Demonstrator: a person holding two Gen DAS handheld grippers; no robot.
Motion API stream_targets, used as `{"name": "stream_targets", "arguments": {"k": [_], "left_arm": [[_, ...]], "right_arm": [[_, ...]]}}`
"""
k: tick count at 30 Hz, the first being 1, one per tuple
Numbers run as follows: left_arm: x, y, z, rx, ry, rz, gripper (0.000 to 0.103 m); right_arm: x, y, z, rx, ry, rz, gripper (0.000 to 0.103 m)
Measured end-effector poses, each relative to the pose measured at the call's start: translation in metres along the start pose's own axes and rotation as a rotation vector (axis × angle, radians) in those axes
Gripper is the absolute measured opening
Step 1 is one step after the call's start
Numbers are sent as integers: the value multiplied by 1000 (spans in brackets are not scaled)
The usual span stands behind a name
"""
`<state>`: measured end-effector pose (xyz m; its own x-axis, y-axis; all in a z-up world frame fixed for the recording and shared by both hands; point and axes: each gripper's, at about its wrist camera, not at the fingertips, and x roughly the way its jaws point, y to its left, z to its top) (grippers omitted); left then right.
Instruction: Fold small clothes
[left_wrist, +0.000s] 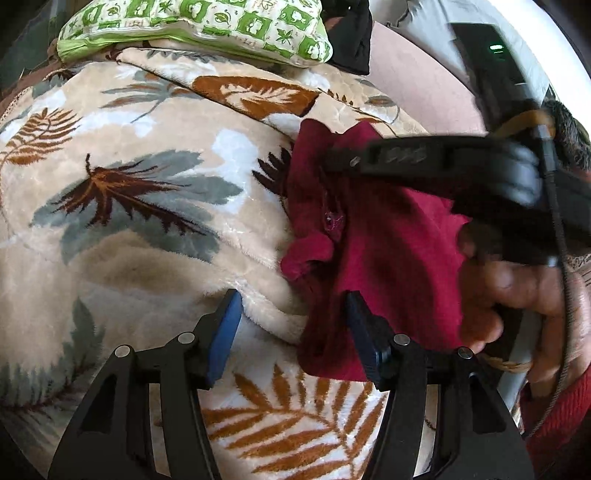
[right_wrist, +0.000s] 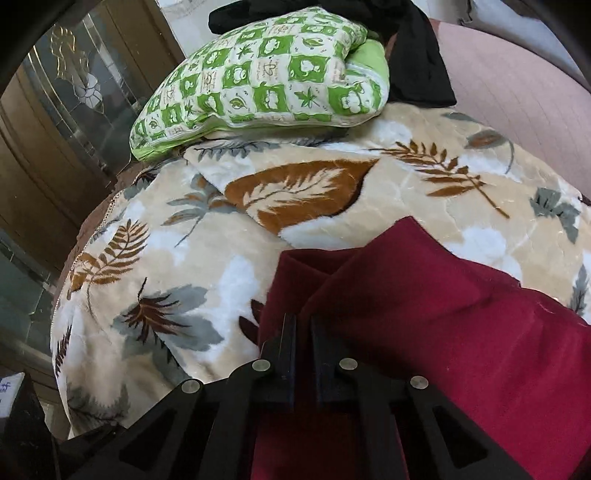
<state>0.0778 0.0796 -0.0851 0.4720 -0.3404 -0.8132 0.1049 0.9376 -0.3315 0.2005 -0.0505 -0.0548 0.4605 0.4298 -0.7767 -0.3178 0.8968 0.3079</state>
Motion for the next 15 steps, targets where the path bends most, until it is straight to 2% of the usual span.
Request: {"name": "stream_targets", "arguments": {"k": [2,6,8,9,10,15], "left_arm": [[1,0,-1,-2,2,-2,59],[-1,1,-2,-8,5,-15,59],[-2,1,-1,-14,-3,-31,59],[-3,1,0,-19,-8,-44,59],[-5,1,0,-22,-16,-57,59],[-4,-3,1,-20,-18,-56,61]], "right_arm": [[11,-2,-2,0,30,4,7],[-6,-14,-3,70,-12,70,9],[-19,-23,-6,109,-32,123,25],[-25,-26,-8,115,-35,131,38],[-30,-28,-10,116,-37,126,42],[-34,-38,-17,148,-22,118,43]]}}
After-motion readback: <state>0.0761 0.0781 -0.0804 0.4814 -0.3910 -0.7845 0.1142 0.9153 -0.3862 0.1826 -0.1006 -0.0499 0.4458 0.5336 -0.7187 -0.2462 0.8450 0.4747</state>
